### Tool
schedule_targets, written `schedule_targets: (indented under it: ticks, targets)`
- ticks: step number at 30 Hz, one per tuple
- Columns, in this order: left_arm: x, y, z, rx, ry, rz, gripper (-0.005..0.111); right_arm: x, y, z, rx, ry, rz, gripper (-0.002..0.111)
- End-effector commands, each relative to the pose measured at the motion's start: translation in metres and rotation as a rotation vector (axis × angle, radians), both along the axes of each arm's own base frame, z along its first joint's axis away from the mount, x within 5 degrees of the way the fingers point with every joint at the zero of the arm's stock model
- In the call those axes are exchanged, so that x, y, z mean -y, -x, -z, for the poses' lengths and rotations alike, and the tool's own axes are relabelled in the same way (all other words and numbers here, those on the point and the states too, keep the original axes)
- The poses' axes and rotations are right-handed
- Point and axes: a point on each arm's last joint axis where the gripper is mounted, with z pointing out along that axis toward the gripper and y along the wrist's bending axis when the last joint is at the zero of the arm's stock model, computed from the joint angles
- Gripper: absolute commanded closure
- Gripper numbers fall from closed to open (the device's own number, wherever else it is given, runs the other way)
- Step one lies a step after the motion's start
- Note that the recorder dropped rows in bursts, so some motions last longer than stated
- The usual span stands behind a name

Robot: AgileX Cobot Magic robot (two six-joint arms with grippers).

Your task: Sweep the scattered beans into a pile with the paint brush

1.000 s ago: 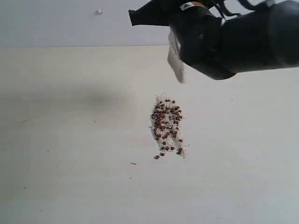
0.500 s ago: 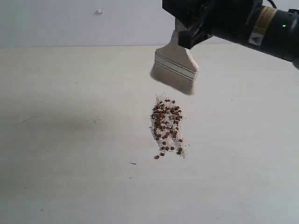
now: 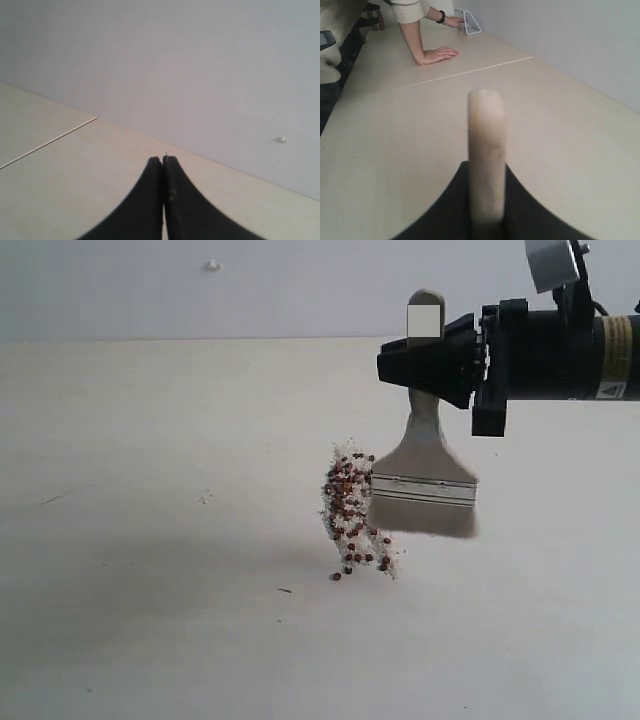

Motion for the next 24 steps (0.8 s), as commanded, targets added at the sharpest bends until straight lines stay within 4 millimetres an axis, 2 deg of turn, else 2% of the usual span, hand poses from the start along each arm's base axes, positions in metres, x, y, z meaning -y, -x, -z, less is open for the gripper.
schedule_targets:
  ticks: [1, 7, 10, 15, 19, 24]
  targets:
    - [0.000, 0.001, 0.000, 0.002, -0.008, -0.002, 0.107, -0.006, 0.004, -0.001, -0.021, -0.018, -0.036, 0.108]
    - [0.000, 0.001, 0.000, 0.002, -0.008, -0.002, 0.107, -0.043, 0.024, 0.003, 0.023, 0.036, -0.219, 0.108]
    - [0.000, 0.001, 0.000, 0.002, -0.008, -0.002, 0.107, -0.053, 0.030, 0.004, 0.033, 0.043, -0.265, 0.108]
    - [0.000, 0.001, 0.000, 0.002, -0.008, -0.002, 0.107, -0.055, 0.032, 0.008, 0.018, 0.038, -0.268, 0.108]
    - [0.000, 0.001, 0.000, 0.002, -0.008, -0.002, 0.107, -0.054, 0.036, 0.029, -0.011, 0.039, -0.259, 0.108]
    - [0.000, 0.001, 0.000, 0.002, -0.008, -0.002, 0.107, -0.055, 0.031, 0.052, -0.043, 0.045, -0.255, 0.108]
